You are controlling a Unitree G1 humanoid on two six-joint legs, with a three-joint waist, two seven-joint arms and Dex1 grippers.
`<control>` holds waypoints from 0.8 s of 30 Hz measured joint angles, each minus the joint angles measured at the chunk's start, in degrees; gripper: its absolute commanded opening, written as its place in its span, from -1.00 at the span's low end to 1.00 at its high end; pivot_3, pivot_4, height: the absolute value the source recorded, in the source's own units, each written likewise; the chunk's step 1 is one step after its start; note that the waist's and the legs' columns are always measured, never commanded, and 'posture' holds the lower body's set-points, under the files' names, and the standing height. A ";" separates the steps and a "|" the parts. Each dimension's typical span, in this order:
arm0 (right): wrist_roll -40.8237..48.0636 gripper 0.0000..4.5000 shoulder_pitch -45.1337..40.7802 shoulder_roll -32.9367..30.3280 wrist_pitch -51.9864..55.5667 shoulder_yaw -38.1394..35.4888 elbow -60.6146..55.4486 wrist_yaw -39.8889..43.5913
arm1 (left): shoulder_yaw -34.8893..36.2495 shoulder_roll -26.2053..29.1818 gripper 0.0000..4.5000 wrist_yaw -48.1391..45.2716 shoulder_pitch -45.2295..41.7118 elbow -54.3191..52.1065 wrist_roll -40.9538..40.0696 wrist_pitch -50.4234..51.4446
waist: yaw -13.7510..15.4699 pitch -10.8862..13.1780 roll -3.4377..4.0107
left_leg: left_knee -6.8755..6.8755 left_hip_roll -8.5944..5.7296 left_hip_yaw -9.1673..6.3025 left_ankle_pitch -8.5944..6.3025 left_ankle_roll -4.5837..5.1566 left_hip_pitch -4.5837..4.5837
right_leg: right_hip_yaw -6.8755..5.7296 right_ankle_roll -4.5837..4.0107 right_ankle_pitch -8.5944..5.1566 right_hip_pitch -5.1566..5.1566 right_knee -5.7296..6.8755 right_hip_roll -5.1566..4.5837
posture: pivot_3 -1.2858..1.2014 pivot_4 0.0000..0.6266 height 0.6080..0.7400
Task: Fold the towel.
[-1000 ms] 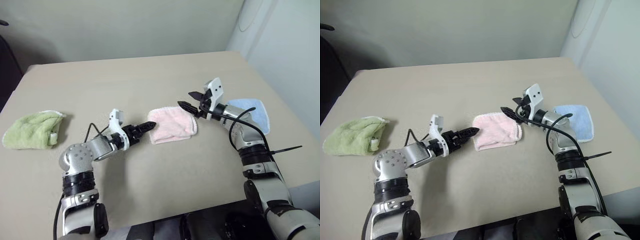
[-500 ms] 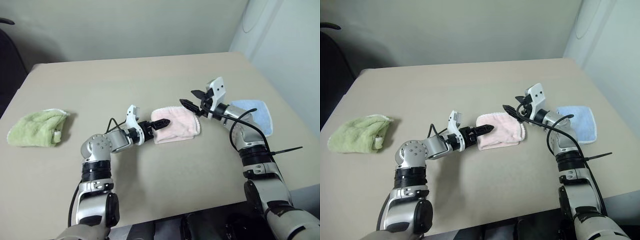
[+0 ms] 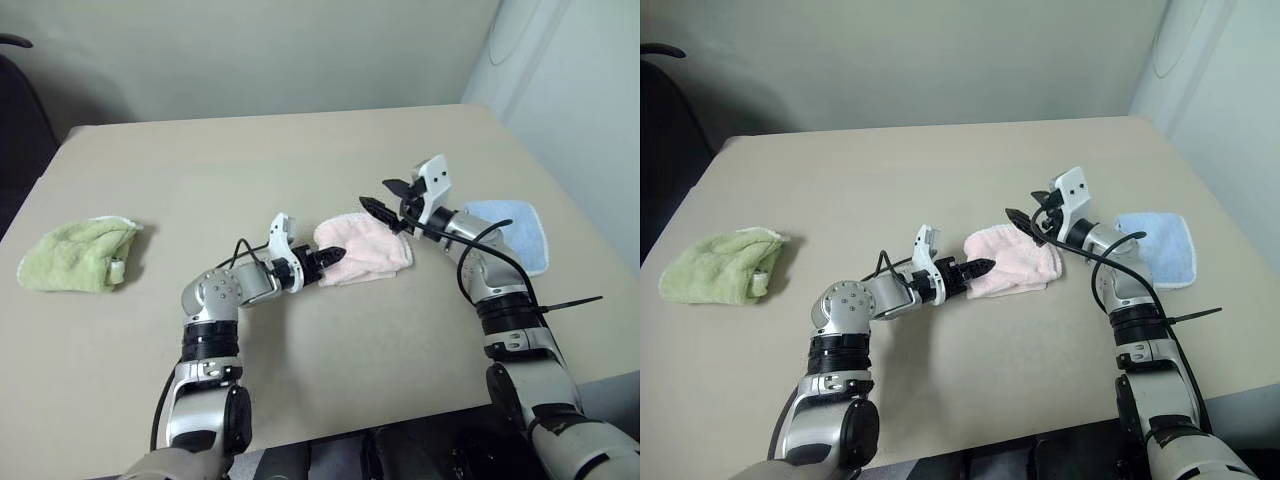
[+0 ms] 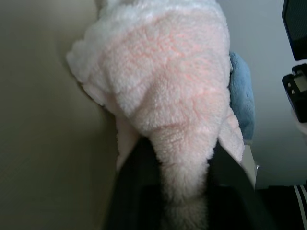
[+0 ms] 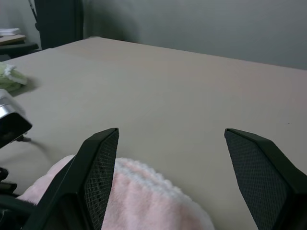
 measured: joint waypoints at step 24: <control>-0.18 0.66 -3.62 1.14 -5.41 -3.12 7.40 -4.56 | 41.62 34.43 -1.00 17.97 -1.17 -1.81 -9.96 -15.15 | -2.88 0.07 -0.08 | -0.91 0.07 -0.02 0.10 -0.18 -0.21 | 0.14 -0.13 0.06 -0.42 -0.65 0.11 | 0.03 -0.52 1.00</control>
